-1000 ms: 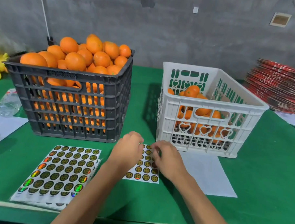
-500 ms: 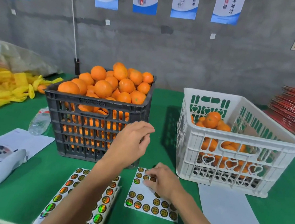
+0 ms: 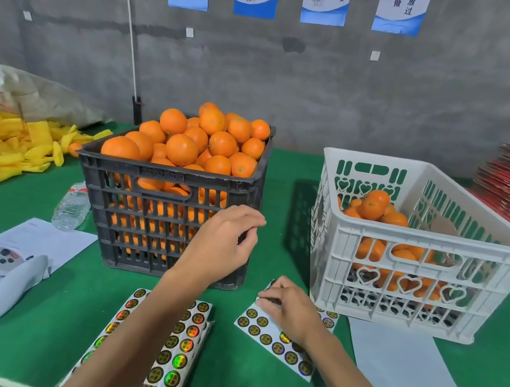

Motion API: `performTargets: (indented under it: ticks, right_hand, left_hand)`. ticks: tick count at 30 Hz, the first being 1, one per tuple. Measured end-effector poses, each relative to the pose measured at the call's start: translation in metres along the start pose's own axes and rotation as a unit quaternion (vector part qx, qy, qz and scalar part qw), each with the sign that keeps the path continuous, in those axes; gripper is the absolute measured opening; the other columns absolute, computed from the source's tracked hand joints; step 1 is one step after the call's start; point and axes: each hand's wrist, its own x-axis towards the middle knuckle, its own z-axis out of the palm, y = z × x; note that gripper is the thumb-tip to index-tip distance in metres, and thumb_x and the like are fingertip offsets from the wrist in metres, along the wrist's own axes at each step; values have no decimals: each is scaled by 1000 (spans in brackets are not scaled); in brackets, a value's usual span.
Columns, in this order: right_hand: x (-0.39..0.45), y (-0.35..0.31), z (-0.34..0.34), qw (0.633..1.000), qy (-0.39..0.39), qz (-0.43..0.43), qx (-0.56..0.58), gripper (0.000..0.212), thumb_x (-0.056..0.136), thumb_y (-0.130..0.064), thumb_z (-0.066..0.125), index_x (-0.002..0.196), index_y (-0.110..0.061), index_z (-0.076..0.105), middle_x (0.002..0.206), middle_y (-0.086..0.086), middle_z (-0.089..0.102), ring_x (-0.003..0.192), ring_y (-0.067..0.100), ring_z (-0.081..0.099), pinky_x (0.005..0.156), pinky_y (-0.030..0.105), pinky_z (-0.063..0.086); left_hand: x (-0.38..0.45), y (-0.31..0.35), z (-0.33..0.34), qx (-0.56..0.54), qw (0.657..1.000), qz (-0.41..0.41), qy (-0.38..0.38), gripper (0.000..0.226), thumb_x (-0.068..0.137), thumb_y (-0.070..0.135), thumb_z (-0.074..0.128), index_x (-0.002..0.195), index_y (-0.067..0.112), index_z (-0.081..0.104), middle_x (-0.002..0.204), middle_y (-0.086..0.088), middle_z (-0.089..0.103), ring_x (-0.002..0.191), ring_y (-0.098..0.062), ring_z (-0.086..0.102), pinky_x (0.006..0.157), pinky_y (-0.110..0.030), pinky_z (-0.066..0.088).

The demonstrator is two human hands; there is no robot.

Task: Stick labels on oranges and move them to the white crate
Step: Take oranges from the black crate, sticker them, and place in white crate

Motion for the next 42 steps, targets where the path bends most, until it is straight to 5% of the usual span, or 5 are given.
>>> performTargets:
  ticks: [10, 19, 26, 27, 42]
  right_hand:
    - [17, 9, 1, 968, -16, 114, 224, 10, 92, -20, 75, 87, -22, 83, 89, -18, 76, 97, 1, 68, 74, 7, 49]
    - [21, 16, -2, 972, -54, 112, 198, 5, 86, -22, 80, 86, -25, 75, 83, -13, 73, 79, 3, 68, 83, 28, 58]
    - [15, 18, -3, 982, -20, 82, 169, 11, 84, -33, 83, 91, -27, 78, 79, -10, 72, 68, 4, 65, 70, 25, 55]
    - [15, 18, -3, 982, -23, 83, 168, 9, 84, -34, 82, 89, -28, 78, 79, -10, 73, 66, 1, 65, 67, 24, 54]
    - [16, 13, 6, 990, 49, 82, 107, 7, 82, -32, 72, 78, -31, 77, 78, -19, 73, 75, 1, 67, 76, 25, 57]
  left_hand:
    - [-7, -3, 10, -15, 1000, -9, -10, 25, 100, 10, 57, 120, 12, 73, 124, 4, 67, 117, -9, 58, 105, -18, 40]
    - [-20, -12, 13, -14, 999, -37, -19, 25, 100, 15, 59, 122, 15, 70, 123, 9, 65, 117, -5, 55, 104, -19, 41]
    - [-33, -7, 42, 28, 936, -148, -317, 23, 96, 16, 56, 73, 15, 61, 77, -19, 43, 67, -26, 36, 68, -39, 42]
    - [-38, -6, 49, 34, 927, -163, -337, 22, 96, 16, 56, 98, -6, 58, 80, -25, 47, 67, -32, 41, 71, -42, 45]
    - [-72, -18, 80, 42, 923, -116, -364, 21, 102, 15, 46, 98, 6, 64, 156, -3, 45, 140, -21, 37, 118, -39, 28]
